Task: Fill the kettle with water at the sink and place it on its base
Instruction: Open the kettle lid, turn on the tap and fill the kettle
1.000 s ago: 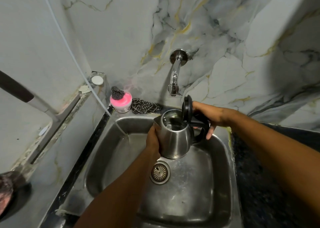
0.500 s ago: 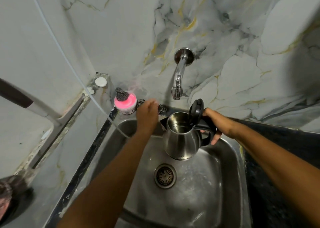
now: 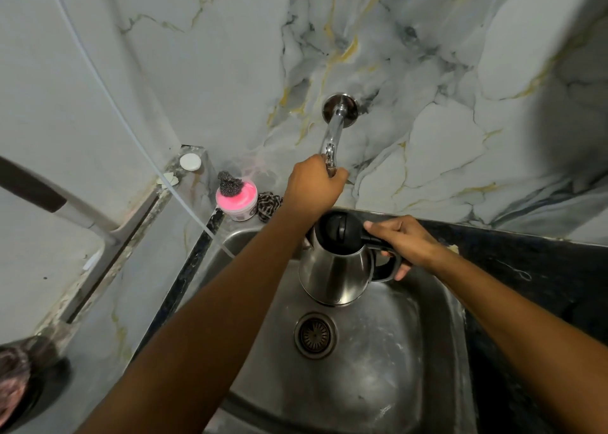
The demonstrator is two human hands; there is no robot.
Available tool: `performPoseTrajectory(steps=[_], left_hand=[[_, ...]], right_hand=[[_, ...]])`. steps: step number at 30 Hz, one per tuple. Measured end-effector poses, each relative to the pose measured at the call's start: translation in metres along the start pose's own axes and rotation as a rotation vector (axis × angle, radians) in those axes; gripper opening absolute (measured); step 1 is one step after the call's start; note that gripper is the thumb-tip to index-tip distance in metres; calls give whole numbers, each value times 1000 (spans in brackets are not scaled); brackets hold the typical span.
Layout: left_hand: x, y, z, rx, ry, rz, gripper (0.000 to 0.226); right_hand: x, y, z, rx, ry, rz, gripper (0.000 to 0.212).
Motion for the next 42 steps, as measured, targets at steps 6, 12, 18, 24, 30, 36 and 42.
performPoseTrajectory(steps=[6,12,18,24,30,36,42], left_hand=[[-26,-94,-26,302,-57,-822,54],[-166,-156,-121,863,-545,-1284,78],[-181,-145,-111,803,-423,-1505,76],[-183,-149,-106,734,-317,-1625,72],[-179,-156,-111,747,-263,-1558,76],[-179,-153,-116,796,-289,-1547,74],[-185,-151,-121,764,-289,-1571,72]], right_hand=[[7,0,-6,24,-5,-13,26],[9,-13,-7,24,-59,-26,23],[-3,-39,10,-295,-220,-275,101],[-17,-57,31,-400,-232,-515,73],[-21,-44,37,-462,-321,-465,54],[-16,-36,33,-351,-398,-230,59],[0,-24,23,-268,-426,-119,84]])
Point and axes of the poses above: each hand's wrist, its own z-axis towards the middle knuckle, its own x-axis out of the back of the hand, y = z × x, the point moved 8 cm from there along z, towards the middle knuckle, and after that the axes turned 12 degrees about -y, right-handed, at the moved point
